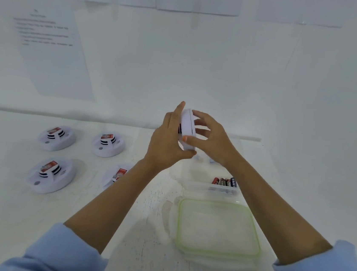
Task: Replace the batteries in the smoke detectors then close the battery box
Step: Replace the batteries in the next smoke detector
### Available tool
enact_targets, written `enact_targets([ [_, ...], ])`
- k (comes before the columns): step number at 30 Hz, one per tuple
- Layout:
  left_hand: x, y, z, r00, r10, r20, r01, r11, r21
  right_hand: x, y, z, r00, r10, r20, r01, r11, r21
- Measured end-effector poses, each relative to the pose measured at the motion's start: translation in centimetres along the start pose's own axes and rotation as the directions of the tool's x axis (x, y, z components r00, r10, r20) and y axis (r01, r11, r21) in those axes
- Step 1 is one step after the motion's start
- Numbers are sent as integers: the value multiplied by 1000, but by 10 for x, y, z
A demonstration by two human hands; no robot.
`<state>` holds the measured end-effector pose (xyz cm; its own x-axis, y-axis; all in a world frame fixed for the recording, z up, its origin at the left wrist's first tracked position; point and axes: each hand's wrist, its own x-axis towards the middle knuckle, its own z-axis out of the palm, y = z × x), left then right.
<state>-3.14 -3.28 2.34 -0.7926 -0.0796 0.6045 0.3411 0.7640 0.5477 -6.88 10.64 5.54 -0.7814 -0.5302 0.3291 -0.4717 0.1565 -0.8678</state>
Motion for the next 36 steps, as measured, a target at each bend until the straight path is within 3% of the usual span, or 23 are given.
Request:
enact_targets([
  [4,-2,-16,-18,1000,8,16,-9,999,32,4,-2,27,994,72,-77,-53,973,224],
  [7,-6,-27,-33,990,-104,96,119,977,-178,9,0,46,980,155,-122,-91,903,421],
  [10,-8,-54,-48,922,-337,190,386,780,-493,18,4,67,954,258,-151,-119,791,600],
  [12,-9,-75,-58,843,-442,305,536,649,-541,24,8,84,932,322,-166,-135,734,666],
  [16,-8,-105,-73,731,-428,532,680,385,-624,37,10,111,897,428,-112,-236,676,698],
  [18,-8,-118,-76,733,-396,553,680,401,-614,40,10,116,881,469,-61,-333,707,624],
  [22,-11,-138,-71,779,-336,530,620,536,-573,41,19,125,861,505,-69,-451,817,359],
  [27,-9,-142,-56,822,-297,487,548,646,-531,39,35,136,867,469,-166,-421,869,260],
  [36,-4,-154,-37,855,-253,454,483,707,-517,47,40,140,908,341,-244,-369,926,-79],
])
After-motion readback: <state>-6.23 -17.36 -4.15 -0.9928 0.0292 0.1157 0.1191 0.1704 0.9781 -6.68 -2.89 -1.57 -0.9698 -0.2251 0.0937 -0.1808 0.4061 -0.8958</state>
